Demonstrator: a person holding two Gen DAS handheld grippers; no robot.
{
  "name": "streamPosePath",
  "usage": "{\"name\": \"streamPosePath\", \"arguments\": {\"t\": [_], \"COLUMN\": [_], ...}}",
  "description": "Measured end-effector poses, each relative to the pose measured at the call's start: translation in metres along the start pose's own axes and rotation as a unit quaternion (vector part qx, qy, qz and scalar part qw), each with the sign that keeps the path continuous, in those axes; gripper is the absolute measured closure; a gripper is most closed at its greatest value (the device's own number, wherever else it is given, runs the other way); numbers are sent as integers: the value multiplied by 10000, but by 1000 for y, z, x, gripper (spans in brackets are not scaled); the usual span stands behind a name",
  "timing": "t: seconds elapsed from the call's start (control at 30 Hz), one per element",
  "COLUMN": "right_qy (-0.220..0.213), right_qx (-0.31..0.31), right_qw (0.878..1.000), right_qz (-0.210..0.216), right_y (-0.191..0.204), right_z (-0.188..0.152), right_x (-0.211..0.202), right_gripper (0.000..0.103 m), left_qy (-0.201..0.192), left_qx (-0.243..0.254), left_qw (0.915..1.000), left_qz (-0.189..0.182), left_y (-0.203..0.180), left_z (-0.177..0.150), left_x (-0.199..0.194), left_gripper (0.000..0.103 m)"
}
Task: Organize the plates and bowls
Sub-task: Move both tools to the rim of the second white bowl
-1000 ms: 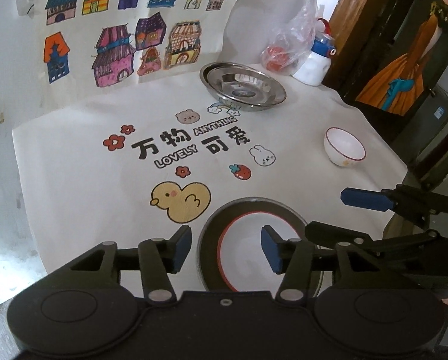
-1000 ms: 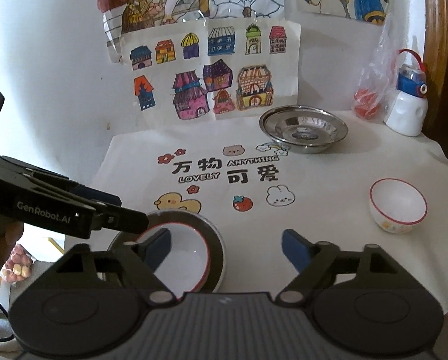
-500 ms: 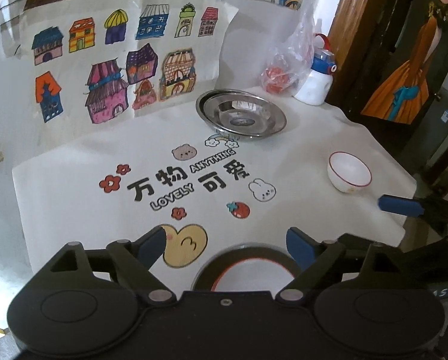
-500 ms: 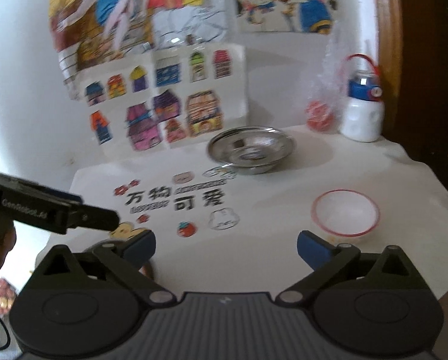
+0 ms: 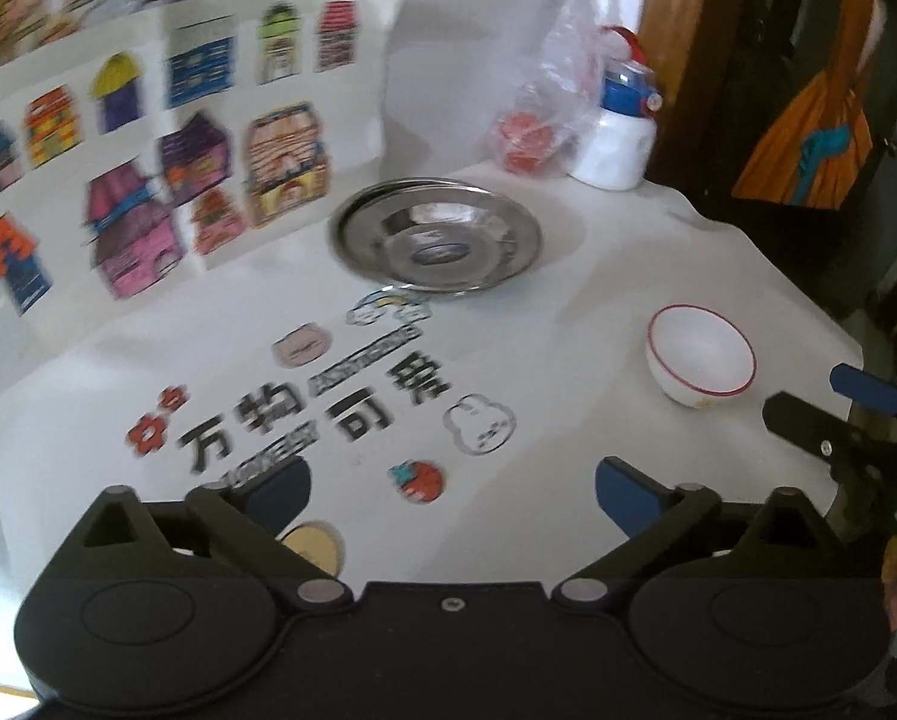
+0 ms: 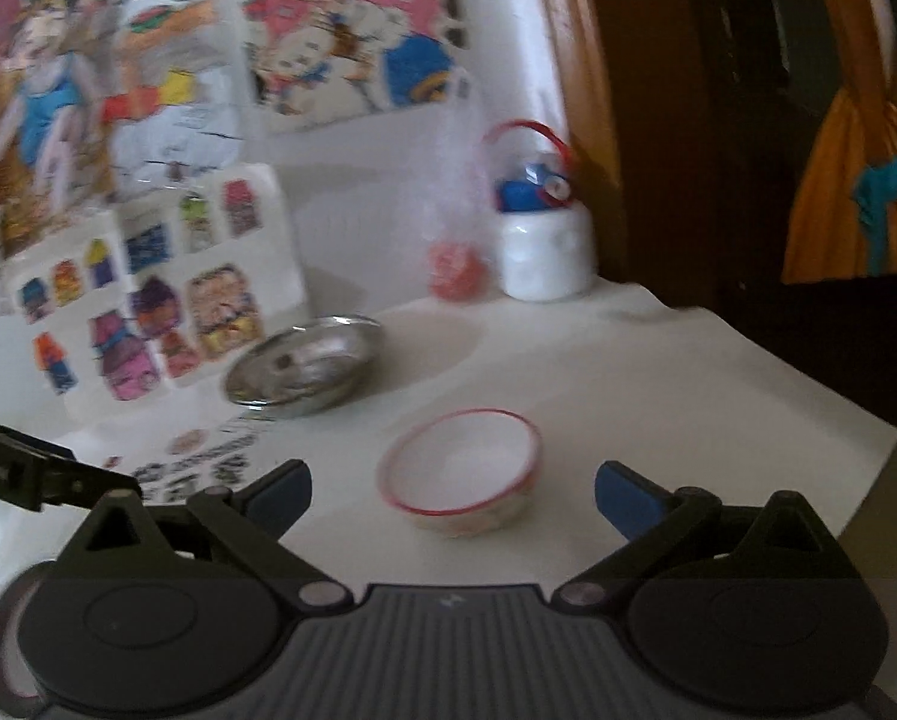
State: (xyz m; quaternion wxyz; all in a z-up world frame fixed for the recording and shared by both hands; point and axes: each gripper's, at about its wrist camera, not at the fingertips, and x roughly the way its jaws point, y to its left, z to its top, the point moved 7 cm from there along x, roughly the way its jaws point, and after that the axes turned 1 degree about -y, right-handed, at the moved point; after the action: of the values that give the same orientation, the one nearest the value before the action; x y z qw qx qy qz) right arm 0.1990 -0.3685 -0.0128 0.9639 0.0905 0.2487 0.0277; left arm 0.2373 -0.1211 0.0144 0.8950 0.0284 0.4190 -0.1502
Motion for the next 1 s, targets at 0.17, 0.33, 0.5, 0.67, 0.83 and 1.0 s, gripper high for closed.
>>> {"name": "streamPosePath", "arguments": {"t": [0.17,0.33,0.5,0.67,0.83,1.0], "right_qy": [5,-4,94,123,107,26], "right_qx": [214,290,168,104,53,-40], "right_qw": [9991,9971,9971,9970,9970,9970], "right_qz": [-357,-699,-734,-758,-759,-773], "right_y": [-31,-51,-55,-55,-52,-48], "right_z": [-6,-9,-10,-12,-13,-13], "right_x": [20,38,56,65,70,67], "right_gripper": [0,0,0,0,0,1], "left_qy": [228,237,317,379,424,399], "left_qx": [77,121,145,57,22,85], "left_qw": [9997,9996,9992,9989,9987,9988], "left_qz": [-84,-100,-174,-264,-296,-266], "left_y": [-26,-50,-69,-80,-84,-88], "left_z": [18,37,51,56,56,56], "left_x": [30,61,97,121,131,135], "left_gripper": [1,1,1,1,1,2]}}
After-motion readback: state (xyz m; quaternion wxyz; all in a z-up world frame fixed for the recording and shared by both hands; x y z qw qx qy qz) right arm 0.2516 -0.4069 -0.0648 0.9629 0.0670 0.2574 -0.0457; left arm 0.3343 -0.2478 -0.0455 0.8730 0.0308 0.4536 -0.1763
